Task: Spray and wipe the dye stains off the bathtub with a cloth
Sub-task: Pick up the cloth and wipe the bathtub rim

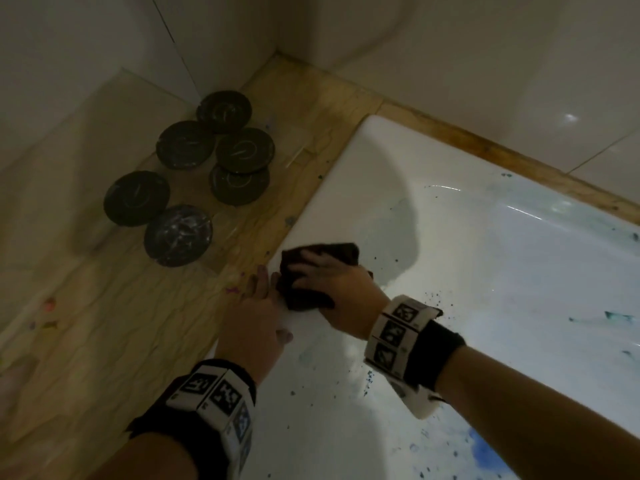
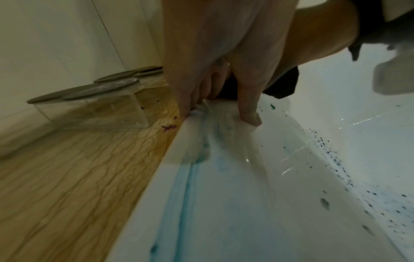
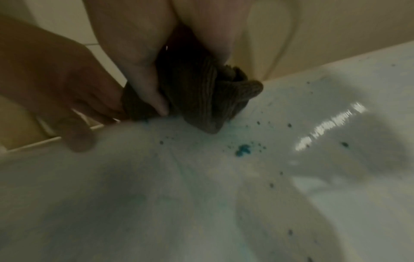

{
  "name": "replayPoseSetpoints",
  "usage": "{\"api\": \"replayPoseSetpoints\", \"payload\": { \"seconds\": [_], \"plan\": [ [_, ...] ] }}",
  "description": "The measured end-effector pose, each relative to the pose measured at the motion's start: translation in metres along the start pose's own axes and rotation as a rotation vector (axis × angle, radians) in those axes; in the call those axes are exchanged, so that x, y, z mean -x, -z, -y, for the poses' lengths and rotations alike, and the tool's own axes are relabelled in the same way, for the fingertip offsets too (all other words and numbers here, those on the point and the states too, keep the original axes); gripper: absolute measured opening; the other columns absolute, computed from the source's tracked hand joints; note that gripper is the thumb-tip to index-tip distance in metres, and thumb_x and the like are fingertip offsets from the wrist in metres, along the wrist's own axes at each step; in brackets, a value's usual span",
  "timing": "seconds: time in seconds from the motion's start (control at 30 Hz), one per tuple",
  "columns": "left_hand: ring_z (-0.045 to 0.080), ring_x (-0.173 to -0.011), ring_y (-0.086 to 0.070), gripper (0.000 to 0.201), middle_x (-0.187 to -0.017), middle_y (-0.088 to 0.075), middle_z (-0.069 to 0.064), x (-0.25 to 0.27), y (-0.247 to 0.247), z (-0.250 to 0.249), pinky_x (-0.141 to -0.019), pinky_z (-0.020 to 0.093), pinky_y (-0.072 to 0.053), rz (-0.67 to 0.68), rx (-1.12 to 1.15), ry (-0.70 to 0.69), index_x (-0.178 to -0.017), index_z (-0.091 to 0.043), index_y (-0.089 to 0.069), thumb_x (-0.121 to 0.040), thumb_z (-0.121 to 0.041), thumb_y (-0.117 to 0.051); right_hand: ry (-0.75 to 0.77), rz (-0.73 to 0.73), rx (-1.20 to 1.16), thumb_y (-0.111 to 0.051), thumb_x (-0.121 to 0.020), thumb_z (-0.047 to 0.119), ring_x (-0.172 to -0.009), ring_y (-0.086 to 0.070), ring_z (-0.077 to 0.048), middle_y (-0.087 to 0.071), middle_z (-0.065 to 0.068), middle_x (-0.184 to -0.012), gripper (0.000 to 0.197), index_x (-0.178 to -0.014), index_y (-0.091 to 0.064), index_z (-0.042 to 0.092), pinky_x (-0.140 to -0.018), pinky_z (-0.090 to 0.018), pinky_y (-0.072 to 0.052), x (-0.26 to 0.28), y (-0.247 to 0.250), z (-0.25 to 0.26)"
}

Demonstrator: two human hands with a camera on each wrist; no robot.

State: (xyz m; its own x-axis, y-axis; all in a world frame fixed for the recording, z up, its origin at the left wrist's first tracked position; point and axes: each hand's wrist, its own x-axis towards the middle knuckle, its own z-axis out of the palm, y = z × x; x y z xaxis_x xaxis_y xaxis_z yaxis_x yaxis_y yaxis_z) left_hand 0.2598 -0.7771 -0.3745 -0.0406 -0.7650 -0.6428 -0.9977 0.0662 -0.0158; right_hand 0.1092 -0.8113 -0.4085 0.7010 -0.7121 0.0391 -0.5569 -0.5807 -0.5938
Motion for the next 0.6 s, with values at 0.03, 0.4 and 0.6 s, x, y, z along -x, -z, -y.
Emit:
{"api": "replayPoseSetpoints", "payload": {
  "seconds": [0.03, 0.4, 0.6],
  "plan": [
    [0.027, -0.145, 0.004, 0.09, -0.154, 0.018, 0.013, 0.0, 0.0, 0.0, -0.116, 0.036, -0.003, 0.005, 0.0, -0.002, -0.148, -0.011, 0.011, -0.091, -0.044, -0.05, 0.019, -0.013, 0.001, -0.069, -0.068, -0.004, -0.109, -0.061, -0.035, -0.067, -0.013, -0.112, 0.034, -0.101, -0.071, 0.005, -0.093, -0.05, -0.045, 0.003, 0.009, -0.001],
    [0.029, -0.145, 0.004, 0.09, -0.154, 0.019, 0.014, 0.0, -0.001, -0.005, -0.116, 0.035, -0.011, -0.037, 0.035, 0.007, -0.148, -0.011, 0.013, -0.092, -0.04, -0.052, -0.55, 0.146, 0.289, -0.042, -0.091, 0.054, -0.143, 0.014, -0.021, 0.009, 0.007, -0.157, 0.058, -0.143, -0.019, 0.044, -0.115, -0.048, 0.009, -0.041, 0.067, -0.078],
    [0.03, -0.144, 0.009, 0.088, -0.154, 0.022, 0.012, -0.001, -0.006, -0.003, -0.116, 0.037, -0.005, -0.044, 0.051, 0.015, -0.148, -0.012, 0.014, -0.093, -0.039, -0.05, -0.466, 0.072, 0.171, -0.049, -0.092, 0.042, -0.145, 0.003, -0.024, -0.004, 0.003, -0.157, 0.051, -0.14, -0.037, 0.031, -0.117, -0.042, 0.002, -0.043, 0.046, -0.066]
  ]
}}
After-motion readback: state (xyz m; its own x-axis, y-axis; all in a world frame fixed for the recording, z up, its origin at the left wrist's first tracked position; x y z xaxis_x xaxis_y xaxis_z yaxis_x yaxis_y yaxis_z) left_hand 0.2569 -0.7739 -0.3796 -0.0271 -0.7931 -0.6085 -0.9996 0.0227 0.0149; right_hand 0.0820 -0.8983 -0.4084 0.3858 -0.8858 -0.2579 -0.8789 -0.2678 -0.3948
